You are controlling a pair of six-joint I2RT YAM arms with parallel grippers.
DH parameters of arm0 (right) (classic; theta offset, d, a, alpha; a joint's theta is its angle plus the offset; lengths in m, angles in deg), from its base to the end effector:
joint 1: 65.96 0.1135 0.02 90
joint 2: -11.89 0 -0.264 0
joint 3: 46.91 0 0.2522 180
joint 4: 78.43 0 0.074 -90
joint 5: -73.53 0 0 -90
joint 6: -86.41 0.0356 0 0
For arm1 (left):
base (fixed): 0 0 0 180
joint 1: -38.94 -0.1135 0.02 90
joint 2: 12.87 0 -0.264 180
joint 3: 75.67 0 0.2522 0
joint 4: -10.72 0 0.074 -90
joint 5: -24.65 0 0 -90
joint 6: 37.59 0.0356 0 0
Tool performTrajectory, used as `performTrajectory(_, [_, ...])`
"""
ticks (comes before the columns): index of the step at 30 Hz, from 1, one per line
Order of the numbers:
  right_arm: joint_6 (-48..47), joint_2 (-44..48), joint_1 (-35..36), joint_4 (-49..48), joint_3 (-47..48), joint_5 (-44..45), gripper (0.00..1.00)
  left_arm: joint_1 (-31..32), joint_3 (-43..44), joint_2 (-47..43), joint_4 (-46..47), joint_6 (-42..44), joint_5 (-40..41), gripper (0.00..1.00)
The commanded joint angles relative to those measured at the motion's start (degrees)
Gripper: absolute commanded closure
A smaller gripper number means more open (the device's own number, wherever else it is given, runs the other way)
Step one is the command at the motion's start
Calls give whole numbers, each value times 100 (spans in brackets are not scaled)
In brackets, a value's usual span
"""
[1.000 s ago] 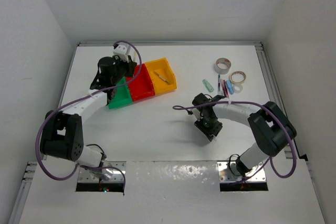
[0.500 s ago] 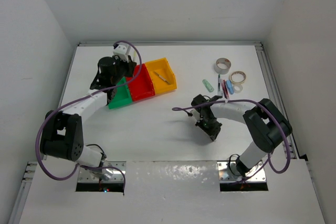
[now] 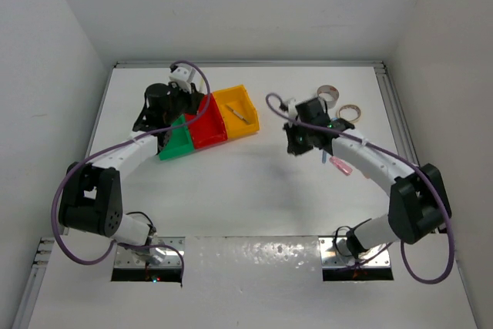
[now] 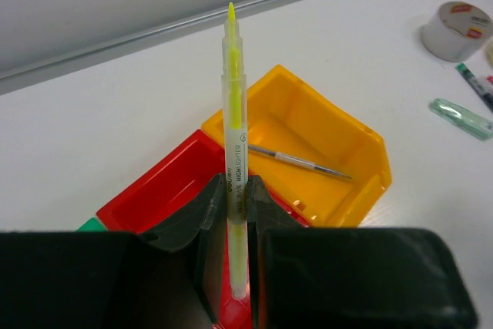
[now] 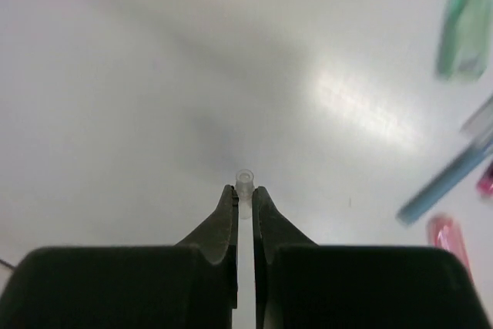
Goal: Sort the stationery into containers
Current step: Close the pen cap on the pen.
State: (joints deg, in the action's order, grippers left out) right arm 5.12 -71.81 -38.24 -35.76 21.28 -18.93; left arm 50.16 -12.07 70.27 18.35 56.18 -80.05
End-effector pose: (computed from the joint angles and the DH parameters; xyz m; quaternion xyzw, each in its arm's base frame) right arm 0.2576 0.1371 0.2154 -0.1646 0.9473 0.1053 0.2539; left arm 0.3241 -0.0735 0.2689 0.1804 0.7532 -0.1397 0.6170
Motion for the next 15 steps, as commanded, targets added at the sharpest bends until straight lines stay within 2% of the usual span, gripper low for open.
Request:
performTrajectory(1, [1034,118,-285,-1763,785,-536,100,125,298,-166,138,185,-742,100])
performTrajectory(3, [1614,-198,-417,-2589,1077,-414,100,169,350,-140,129,159,-1024,100])
performTrajectory(7, [2248,-892,-400,-4082,1893,-316,100,310,412,-25,111,-183,-1053,100])
performTrajectory(15, [3128,-1982,-101,-5518,2887,-413,100,582,386,124,365,-763,-1026,100])
